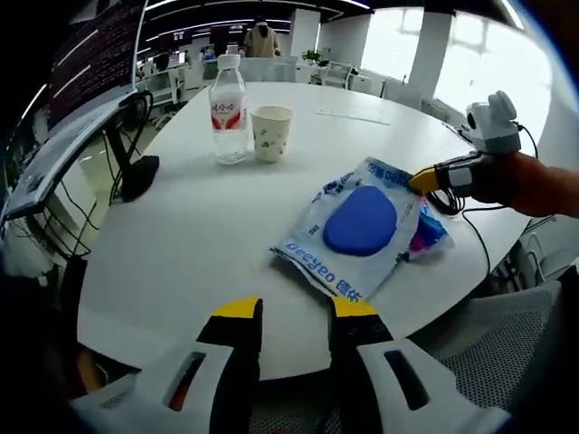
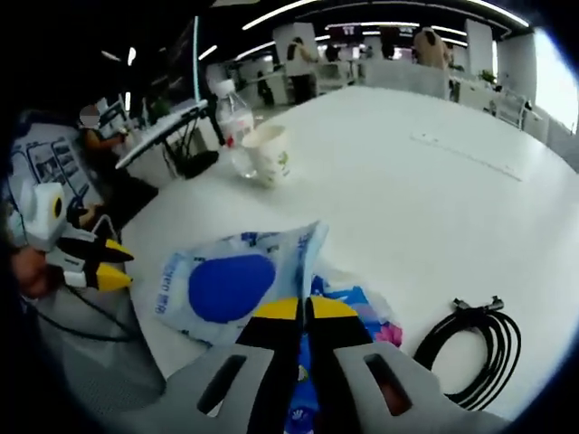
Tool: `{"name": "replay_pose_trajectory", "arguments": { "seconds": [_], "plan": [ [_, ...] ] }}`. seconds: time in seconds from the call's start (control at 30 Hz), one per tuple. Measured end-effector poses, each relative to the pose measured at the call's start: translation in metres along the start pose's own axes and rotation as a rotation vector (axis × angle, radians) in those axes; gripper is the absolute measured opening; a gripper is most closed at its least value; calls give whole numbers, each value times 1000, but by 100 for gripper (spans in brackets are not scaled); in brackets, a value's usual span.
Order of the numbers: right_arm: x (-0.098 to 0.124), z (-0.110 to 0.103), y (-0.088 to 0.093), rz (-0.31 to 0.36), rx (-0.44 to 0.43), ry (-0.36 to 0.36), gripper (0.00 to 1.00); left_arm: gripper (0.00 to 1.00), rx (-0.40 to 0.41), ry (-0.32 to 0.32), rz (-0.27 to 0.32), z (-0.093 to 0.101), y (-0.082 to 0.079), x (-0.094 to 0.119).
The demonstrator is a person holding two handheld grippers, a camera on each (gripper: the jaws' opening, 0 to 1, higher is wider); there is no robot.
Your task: Arrange the tabletop items into an orderly group along one side of the table until the central work area is clear of visible clutter.
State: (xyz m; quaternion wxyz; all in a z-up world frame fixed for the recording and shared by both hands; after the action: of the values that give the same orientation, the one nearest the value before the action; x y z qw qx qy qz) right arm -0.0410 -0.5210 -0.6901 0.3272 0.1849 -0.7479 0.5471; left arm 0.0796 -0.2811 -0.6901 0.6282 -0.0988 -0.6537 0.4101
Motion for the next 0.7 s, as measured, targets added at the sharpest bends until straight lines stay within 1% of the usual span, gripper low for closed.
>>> {"name": "replay_pose_trajectory", "arguments": {
  "seconds": [0.2, 0.5, 0.7],
  "plan": [
    [11, 2, 6, 21, -39, 21, 0, 27, -9, 6, -5, 2, 0, -1],
    [26, 6, 19, 29, -80, 49, 0, 27, -10, 14, -10, 3, 1, -1],
    [31, 9, 30, 20, -103, 62, 0, 26, -11, 19, -16, 4, 2, -2]
  ]
}}
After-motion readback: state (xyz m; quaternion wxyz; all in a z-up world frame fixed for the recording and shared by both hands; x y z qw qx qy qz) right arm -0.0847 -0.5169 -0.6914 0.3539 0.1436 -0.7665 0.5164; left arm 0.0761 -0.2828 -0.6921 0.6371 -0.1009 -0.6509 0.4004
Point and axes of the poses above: the point that each gripper's makers call its tool centre point, and the gripper's own axes: x roughly backward along the fingers, z roughly to its right, y roughly out of its underside, the point moved 5 cm from there along x, roughly backward along the fingers, and after that the axes turned 1 degree about -z, right-handed, at the moved point
